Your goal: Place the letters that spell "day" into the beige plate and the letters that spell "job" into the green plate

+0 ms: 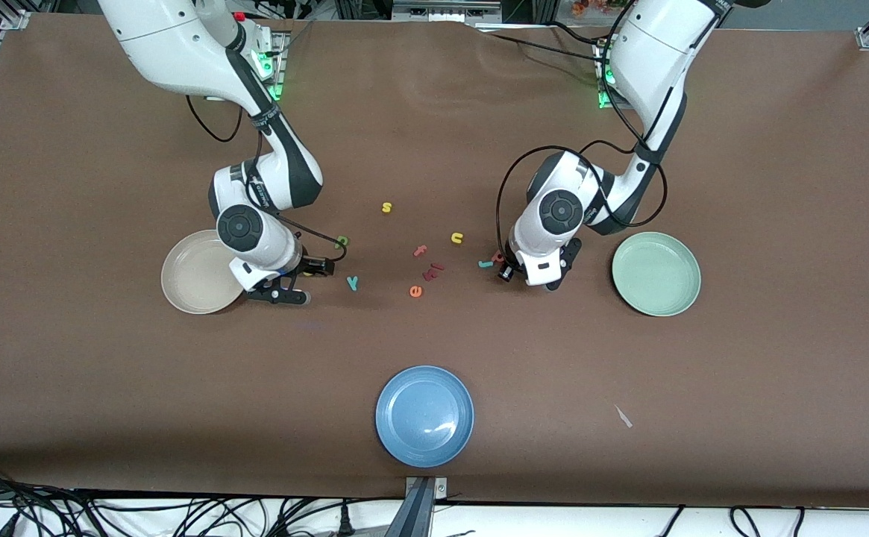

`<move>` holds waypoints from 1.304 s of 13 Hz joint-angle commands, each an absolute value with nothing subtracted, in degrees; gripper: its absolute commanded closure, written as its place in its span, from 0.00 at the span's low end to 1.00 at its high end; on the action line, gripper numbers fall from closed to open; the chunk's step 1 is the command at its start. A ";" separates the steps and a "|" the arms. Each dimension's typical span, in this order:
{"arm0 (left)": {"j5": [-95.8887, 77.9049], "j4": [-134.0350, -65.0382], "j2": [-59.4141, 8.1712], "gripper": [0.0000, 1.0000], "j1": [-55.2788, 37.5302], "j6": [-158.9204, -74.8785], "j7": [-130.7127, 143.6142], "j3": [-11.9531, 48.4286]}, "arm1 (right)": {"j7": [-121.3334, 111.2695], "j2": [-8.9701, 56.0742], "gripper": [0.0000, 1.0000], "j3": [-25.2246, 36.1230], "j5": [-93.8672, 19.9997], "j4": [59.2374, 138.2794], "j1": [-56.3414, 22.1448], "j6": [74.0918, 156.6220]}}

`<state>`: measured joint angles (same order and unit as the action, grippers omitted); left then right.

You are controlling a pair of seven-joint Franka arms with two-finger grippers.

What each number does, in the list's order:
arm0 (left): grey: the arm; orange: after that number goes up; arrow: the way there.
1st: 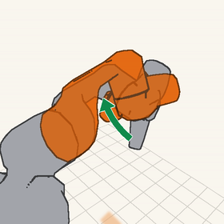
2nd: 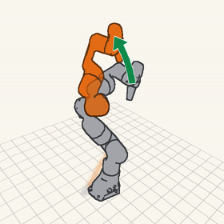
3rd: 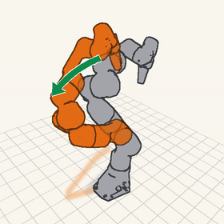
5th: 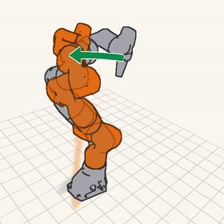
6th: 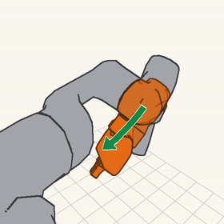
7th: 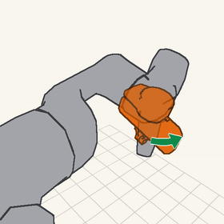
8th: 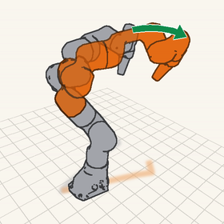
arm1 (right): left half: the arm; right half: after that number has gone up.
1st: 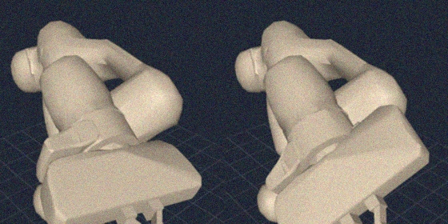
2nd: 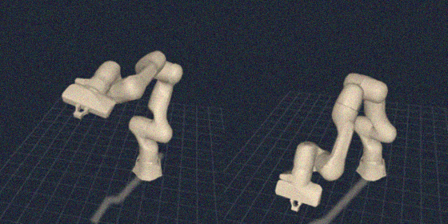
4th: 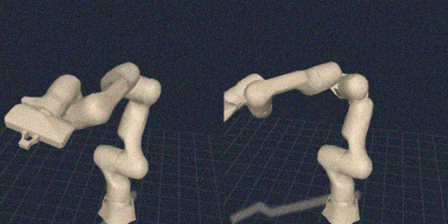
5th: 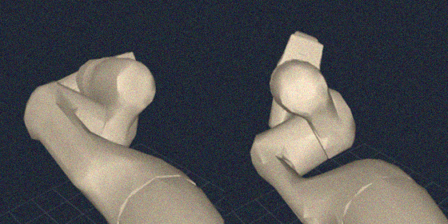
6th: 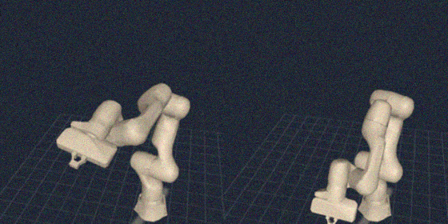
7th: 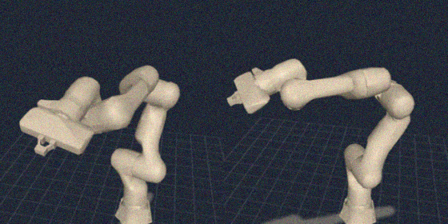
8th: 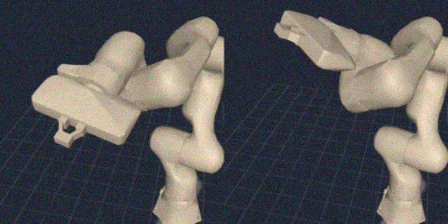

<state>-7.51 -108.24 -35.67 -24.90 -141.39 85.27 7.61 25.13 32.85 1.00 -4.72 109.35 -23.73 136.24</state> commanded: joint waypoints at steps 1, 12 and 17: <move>-7.03 -108.37 -36.03 0.74 -25.84 -141.33 86.31 6.86 | 25.66 34.10 0.20 0.79 -5.98 108.11 -24.08 136.23; -1.14 -104.95 -28.49 0.89 -17.95 -130.10 76.06 6.59 | 25.66 34.54 0.64 0.62 -6.06 108.02 -23.99 136.76; 3.06 -105.12 -27.95 0.87 -5.82 -126.91 55.93 6.59 | 25.66 34.54 0.76 0.62 -6.06 108.02 -23.99 136.76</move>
